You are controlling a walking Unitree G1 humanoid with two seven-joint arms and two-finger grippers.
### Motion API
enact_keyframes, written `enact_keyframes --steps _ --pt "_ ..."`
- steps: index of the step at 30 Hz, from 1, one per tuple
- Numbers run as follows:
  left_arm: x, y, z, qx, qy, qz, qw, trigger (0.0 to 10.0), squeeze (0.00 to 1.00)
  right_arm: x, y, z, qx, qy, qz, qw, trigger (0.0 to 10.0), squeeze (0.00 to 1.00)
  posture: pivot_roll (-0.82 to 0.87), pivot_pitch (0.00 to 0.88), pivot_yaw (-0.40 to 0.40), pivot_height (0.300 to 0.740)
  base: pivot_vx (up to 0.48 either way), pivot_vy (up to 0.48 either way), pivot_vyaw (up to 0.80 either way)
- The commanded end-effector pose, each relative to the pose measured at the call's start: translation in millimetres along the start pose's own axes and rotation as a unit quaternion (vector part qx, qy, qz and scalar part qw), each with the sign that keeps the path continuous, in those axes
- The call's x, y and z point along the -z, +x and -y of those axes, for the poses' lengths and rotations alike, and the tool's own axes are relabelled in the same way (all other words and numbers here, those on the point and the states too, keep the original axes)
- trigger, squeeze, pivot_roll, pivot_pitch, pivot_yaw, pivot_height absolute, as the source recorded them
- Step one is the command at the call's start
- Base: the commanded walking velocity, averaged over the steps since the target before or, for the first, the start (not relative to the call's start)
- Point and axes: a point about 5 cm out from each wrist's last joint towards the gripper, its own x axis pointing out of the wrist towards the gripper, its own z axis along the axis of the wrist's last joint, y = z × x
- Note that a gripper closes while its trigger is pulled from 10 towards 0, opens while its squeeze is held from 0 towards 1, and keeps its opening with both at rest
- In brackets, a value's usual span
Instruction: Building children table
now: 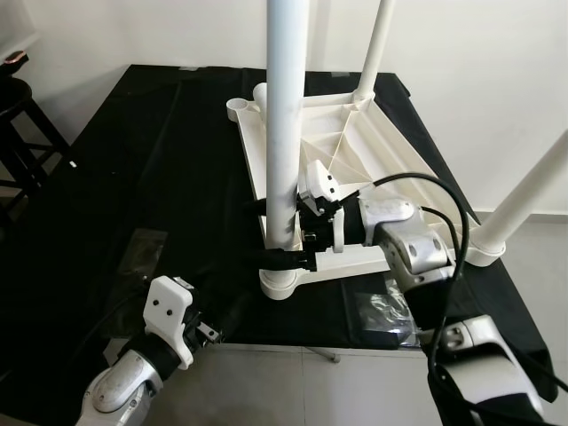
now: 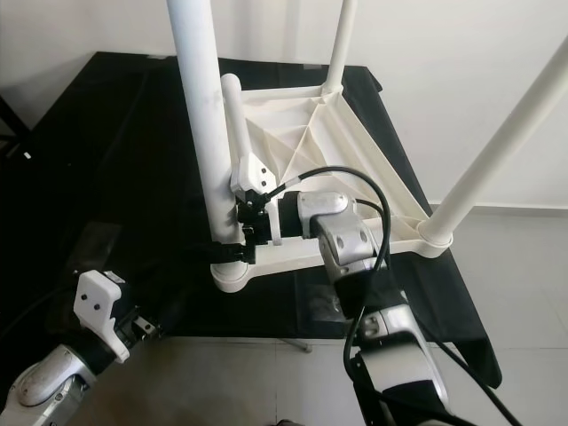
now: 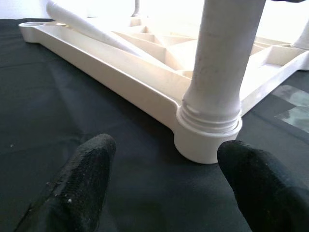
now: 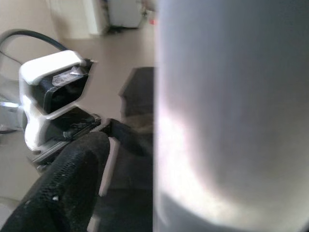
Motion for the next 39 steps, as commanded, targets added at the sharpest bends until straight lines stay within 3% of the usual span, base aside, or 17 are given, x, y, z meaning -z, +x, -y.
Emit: enact_keyframes --steps 1,2,5,6,10,14,17,21,22,23,24,25,29,31,34,35,39 --pt "2 -1.1 4.8 0.005 -0.003 -0.003 1.0 10.0 0.0 -1 3.5 0.4 -0.03 0.002 -0.003 1.0 10.0 0.0 -0.11 0.119 -0.061 0.74 0.0 0.0 0.0" --pt "2 -1.8 5.9 0.008 -0.005 -0.004 1.0 10.0 0.0 2 1.5 4.1 -0.037 0.004 -0.015 0.999 3.6 0.0 -0.11 0.119 -0.06 0.74 0.0 0.0 0.0" --pt "2 -1.8 5.9 0.008 -0.005 -0.004 1.0 10.0 0.0 2 1.5 4.1 -0.037 0.004 -0.015 0.999 3.6 0.0 -0.11 0.119 -0.06 0.74 0.0 0.0 0.0" --pt "2 -2.5 7.0 0.009 -0.006 -0.005 1.0 10.0 0.0 5 -1.1 6.0 -0.051 0.01 -0.021 0.998 0.0 0.0 -0.11 0.12 -0.057 0.74 0.0 0.0 0.0" --pt "3 -3.3 8.0 0.011 -0.008 -0.006 1.0 10.0 0.0 7 -6.1 8.9 -0.059 0.01 -0.024 0.998 0.0 0.0 -0.11 0.119 -0.054 0.74 0.0 0.0 0.0" --pt "3 -2.9 8.3 0.012 -0.009 -0.005 1.0 10.0 0.0 11 -16.7 9.7 -0.011 -0.004 -0.01 1.0 0.0 0.0 -0.12 0.121 -0.053 0.74 0.0 0.0 0.0" --pt "3 -2.5 7.6 0.012 -0.01 -0.004 1.0 10.0 0.0 14 -22.5 8.6 0.059 -0.005 0.011 0.998 0.0 0.0 -0.13 0.122 -0.052 0.74 0.0 0.0 0.0" --pt "3 -2.3 5.8 0.012 -0.01 -0.003 1.0 10.0 0.0 35 -19.5 -13.9 0.172 0.038 0.021 0.984 0.0 0.0 -0.15 0.124 -0.051 0.74 0.0 0.0 0.0" --pt "3 -2.4 4.7 0.012 -0.01 -0.003 1.0 10.0 0.0 47 -10.4 -20.0 0.269 0.059 0.007 0.961 0.0 0.0 -0.16 0.125 -0.049 0.74 0.0 0.0 0.0" --pt "2 -2.5 3.1 0.012 -0.01 -0.004 1.0 10.0 0.0 58 -9.3 -21.6 0.427 0.08 -0.011 0.901 0.0 0.0 -0.17 0.129 -0.042 0.74 0.0 0.0 0.0" --pt "2 -2.5 3.1 0.012 -0.01 -0.004 1.0 10.0 0.0 58 -9.3 -21.6 0.427 0.08 -0.011 0.901 0.0 0.0 -0.17 0.129 -0.042 0.74 0.0 0.0 0.0" --pt "2 -2.5 1.9 0.012 -0.01 -0.004 1.0 10.0 0.0 67 -13.4 -28.7 0.528 0.1 -0.035 0.842 0.0 0.0 -0.18 0.13 -0.04 0.74 0.0 0.0 0.0" --pt "2 -1.7 1.1 0.013 -0.01 -0.004 1.0 10.0 0.0 73 -3.0 -43.4 0.536 0.112 -0.043 0.835 0.0 0.0 -0.19 0.125 -0.031 0.74 0.0 0.0 0.0" --pt "4 0.2 1.1 0.017 -0.009 -0.005 1.0 10.0 0.0 72 16.8 -47.2 0.49 0.098 -0.045 0.865 0.0 0.0 -0.16 0.109 -0.045 0.74 0.0 0.0 0.0" --pt "4 0.1 0.6 0.015 -0.008 -0.006 1.0 10.0 0.0 71 22.6 -43.5 0.478 0.093 -0.045 0.872 0.0 0.0 -0.16 0.112 -0.05 0.74 0.0 0.0 0.0" --pt "4 -0.5 -0.1 0.009 -0.006 -0.005 1.0 10.0 0.0 69 22.5 -38.6 0.485 0.097 -0.051 0.868 10.0 0.0 -0.16 0.112 -0.049 0.74 0.0 0.0 0.0" --pt "3 -1.6 -1.2 0.001 -0.005 -0.004 1.0 10.0 0.0 63 20.3 -33.7 0.496 0.101 -0.051 0.861 10.0 0.03 -0.15 0.113 -0.047 0.74 0.0 0.0 0.0"
